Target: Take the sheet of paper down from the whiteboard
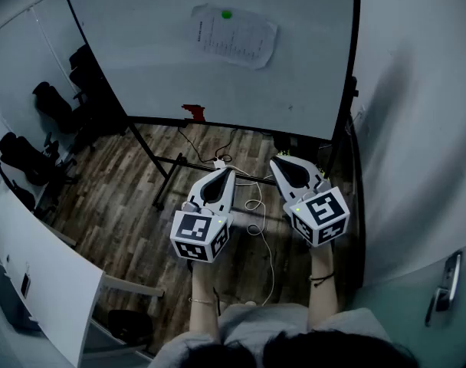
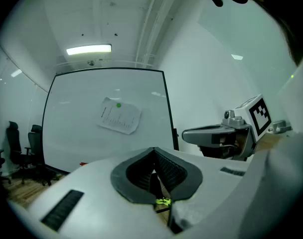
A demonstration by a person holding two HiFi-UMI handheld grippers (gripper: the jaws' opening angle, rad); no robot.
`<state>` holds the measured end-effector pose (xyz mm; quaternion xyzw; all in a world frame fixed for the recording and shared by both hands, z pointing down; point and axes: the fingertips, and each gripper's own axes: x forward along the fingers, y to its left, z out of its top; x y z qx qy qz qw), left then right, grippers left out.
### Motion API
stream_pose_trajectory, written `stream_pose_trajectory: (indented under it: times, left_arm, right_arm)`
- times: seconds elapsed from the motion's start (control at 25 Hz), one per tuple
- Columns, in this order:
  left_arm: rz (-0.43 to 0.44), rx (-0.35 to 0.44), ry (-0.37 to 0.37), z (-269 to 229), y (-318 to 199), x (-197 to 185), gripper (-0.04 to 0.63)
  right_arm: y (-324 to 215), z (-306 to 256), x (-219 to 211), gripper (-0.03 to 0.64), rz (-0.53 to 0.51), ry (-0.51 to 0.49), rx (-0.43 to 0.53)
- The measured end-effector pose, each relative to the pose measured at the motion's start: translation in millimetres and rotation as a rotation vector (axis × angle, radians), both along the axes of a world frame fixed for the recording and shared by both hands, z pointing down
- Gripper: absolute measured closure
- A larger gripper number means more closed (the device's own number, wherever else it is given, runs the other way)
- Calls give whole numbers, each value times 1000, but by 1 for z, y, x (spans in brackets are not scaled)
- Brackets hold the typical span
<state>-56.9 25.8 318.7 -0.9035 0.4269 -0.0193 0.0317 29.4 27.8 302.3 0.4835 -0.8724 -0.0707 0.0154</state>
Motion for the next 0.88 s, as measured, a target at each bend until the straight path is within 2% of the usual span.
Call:
stream_pose_trajectory:
  times: [0.56,0.88]
  left_arm:
    - [14,6,6,0,2,26,591]
    - [-43,-39,34,16,13,30,592]
  right_arm:
    - [2,2,20,617,-3,-1,-4]
    - [5,14,34,617,-19,-51,-36]
